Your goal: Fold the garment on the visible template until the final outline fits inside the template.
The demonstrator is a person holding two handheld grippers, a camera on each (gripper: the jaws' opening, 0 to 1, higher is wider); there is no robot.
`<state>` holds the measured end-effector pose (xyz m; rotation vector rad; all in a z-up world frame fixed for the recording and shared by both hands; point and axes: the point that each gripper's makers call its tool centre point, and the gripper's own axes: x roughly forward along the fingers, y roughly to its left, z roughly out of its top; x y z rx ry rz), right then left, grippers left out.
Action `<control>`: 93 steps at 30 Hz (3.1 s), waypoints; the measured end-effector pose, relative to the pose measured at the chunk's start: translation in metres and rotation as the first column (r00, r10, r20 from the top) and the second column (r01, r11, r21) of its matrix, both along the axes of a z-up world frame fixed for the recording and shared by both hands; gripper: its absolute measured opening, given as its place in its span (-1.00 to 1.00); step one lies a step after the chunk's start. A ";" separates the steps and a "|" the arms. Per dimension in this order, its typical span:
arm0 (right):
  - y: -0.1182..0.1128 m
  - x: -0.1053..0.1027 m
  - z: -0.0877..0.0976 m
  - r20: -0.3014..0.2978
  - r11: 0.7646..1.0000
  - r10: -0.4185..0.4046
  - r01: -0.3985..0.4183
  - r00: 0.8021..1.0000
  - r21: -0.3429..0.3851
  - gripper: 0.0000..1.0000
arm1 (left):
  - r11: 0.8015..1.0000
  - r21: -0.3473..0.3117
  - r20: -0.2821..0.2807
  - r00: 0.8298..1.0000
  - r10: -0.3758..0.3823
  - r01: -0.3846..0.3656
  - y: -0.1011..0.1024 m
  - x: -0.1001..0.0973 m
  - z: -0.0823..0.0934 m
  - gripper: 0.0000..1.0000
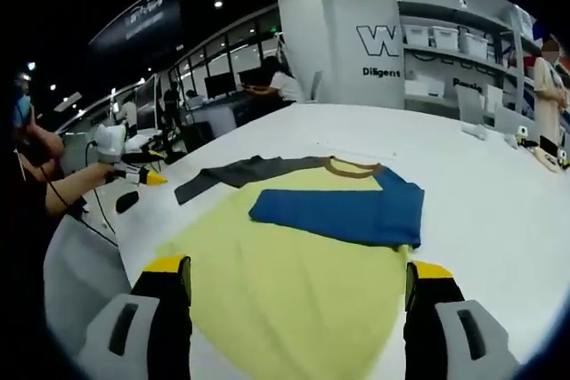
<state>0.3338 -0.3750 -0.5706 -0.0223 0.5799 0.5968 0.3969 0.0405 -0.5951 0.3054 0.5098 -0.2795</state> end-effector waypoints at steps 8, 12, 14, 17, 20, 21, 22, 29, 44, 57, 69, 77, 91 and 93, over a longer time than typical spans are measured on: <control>0.002 0.005 0.003 0.016 1.000 -0.010 0.010 1.000 0.004 0.94 | 0.998 0.068 0.007 1.000 0.002 -0.002 0.008 0.033 -0.012 0.05; 0.002 0.005 0.001 0.012 1.000 -0.013 0.013 1.000 0.008 0.92 | 0.996 0.085 -0.019 1.000 0.015 -0.013 0.014 0.048 -0.025 -0.06; 0.002 0.004 -0.002 0.002 1.000 -0.006 0.006 1.000 -0.001 0.92 | 0.997 0.076 -0.032 0.999 0.018 -0.015 0.015 0.054 -0.031 -0.10; 0.000 0.004 -0.004 -0.005 1.000 -0.006 0.006 1.000 -0.016 0.91 | 0.999 0.037 -0.030 0.999 0.038 -0.036 0.016 0.060 -0.033 -0.12; -0.001 0.006 -0.004 -0.005 1.000 -0.008 0.008 1.000 -0.017 0.90 | 0.999 0.034 -0.045 0.998 0.044 -0.042 0.019 0.069 -0.042 -0.14; -0.001 0.005 -0.004 -0.006 1.000 -0.005 0.005 1.000 -0.031 0.90 | 0.999 0.036 -0.049 0.998 0.042 -0.040 0.018 0.070 -0.044 -0.15; -0.002 0.006 -0.005 -0.003 0.999 -0.004 0.004 1.000 -0.050 0.89 | 0.999 0.037 -0.057 0.997 0.042 -0.040 0.018 0.073 -0.047 -0.16; -0.001 0.000 -0.008 -0.010 0.999 -0.003 0.003 1.000 -0.043 0.88 | 0.999 0.035 -0.084 0.996 0.003 0.000 0.012 0.087 -0.061 -0.25; -0.003 -0.001 -0.014 -0.027 0.999 -0.046 0.045 0.999 -0.019 0.81 | 0.999 0.021 -0.125 0.991 -0.039 0.042 -0.009 0.094 -0.070 -0.89; 0.012 0.000 -0.014 -0.034 0.999 -0.038 0.038 0.999 0.002 0.78 | 1.000 0.019 -0.066 0.998 0.008 -0.007 -0.013 0.091 -0.042 -1.00; 0.014 0.001 -0.007 -0.019 1.000 -0.028 0.028 0.999 0.003 0.76 | 0.995 -0.094 -0.015 1.000 0.028 -0.029 -0.039 0.087 -0.001 -1.00; 0.009 -0.003 -0.004 -0.013 0.999 -0.038 0.038 0.999 0.005 0.77 | 0.991 -0.135 0.009 1.000 0.023 -0.022 -0.062 0.097 0.021 -1.00; 0.000 -0.008 -0.003 -0.014 0.998 -0.064 0.064 0.998 0.007 0.77 | 0.987 -0.133 0.078 0.994 -0.076 0.086 -0.133 0.119 0.048 -1.00; -0.002 -0.009 -0.003 -0.014 0.998 -0.070 0.070 0.997 0.005 0.77 | 0.986 -0.130 0.085 0.992 -0.093 0.103 -0.143 0.120 0.051 -1.00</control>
